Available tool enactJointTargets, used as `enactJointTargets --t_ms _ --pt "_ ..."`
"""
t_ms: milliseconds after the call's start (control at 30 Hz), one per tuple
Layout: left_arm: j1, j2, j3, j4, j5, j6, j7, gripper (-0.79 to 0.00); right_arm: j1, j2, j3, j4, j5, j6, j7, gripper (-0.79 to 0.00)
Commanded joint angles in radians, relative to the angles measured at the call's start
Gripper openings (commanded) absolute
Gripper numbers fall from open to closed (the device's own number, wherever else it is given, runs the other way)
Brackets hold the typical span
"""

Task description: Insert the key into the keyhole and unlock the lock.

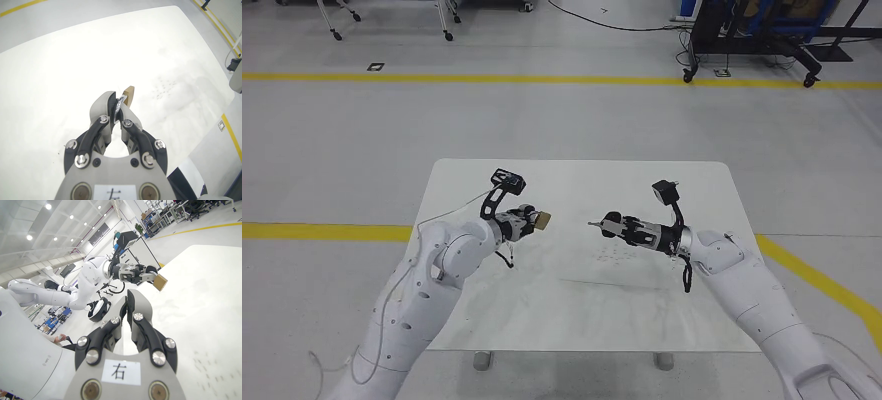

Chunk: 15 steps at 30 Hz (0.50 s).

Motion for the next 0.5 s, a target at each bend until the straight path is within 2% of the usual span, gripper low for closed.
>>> enactJointTargets --t_ms 0,133,300,400,467 --pt "-0.001 0.000 0.001 0.001 0.001 0.001 -0.001 -0.785 0.000 0.000 0.000 0.000 0.000 0.000 0.000 -0.785" --pt "0.012 -0.004 0.005 0.006 -0.051 0.004 0.013 -0.785 0.000 0.000 0.000 0.000 0.000 0.000 0.000 -0.785" --pt "-0.013 -0.025 0.012 0.117 -0.406 -0.023 -0.045 -0.785 -0.022 -0.014 -0.009 -0.052 -0.011 0.020 -0.111 -0.785" --pt "-0.042 -0.040 0.007 0.212 -0.658 -0.047 -0.097 -0.785 -0.025 -0.028 -0.020 -0.054 -0.008 0.006 -0.197 -0.785" --pt "-0.071 -0.048 0.015 0.279 -0.763 -0.069 -0.133 -0.785 -0.023 -0.038 -0.031 -0.055 -0.007 0.000 -0.239 -0.785"
